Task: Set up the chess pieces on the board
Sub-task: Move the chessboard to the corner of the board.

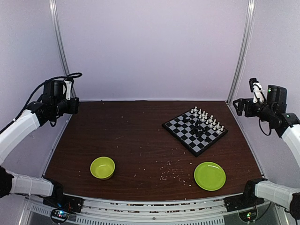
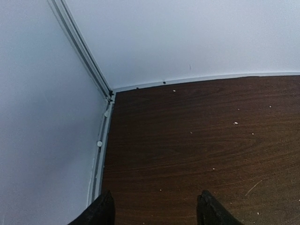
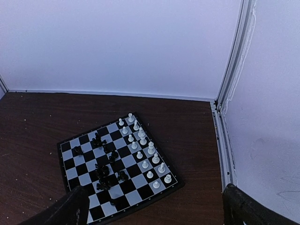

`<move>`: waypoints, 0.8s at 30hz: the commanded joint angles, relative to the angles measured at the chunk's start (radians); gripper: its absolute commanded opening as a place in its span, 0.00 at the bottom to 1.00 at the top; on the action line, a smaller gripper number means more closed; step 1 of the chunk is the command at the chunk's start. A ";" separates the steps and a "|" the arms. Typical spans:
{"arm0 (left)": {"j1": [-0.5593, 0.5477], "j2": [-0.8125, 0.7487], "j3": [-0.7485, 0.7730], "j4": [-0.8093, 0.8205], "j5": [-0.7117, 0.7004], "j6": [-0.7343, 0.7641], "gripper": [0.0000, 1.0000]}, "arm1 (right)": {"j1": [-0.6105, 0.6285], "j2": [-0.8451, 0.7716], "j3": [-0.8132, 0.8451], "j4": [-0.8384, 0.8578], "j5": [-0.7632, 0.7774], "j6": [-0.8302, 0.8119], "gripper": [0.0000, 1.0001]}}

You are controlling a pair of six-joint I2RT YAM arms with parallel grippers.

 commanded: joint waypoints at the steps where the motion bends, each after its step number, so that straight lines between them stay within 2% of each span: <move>1: 0.041 0.051 -0.019 0.090 0.240 0.003 0.61 | 0.007 0.064 0.022 -0.042 0.028 -0.073 0.98; 5: 0.030 0.105 -0.017 0.103 0.353 -0.002 0.62 | -0.005 0.187 0.080 -0.078 0.049 -0.088 0.88; 10: -0.084 0.191 0.043 0.073 0.413 -0.018 0.58 | -0.037 0.394 0.191 -0.119 0.050 -0.088 0.71; 16: -0.249 0.336 0.138 0.077 0.458 -0.121 0.47 | -0.078 0.719 0.404 -0.225 0.049 -0.083 0.41; 20: -0.353 0.466 0.224 0.092 0.490 -0.189 0.32 | -0.107 0.935 0.581 -0.319 0.044 -0.078 0.21; 24: -0.426 0.609 0.313 0.120 0.528 -0.259 0.04 | -0.128 1.116 0.744 -0.419 0.069 -0.098 0.06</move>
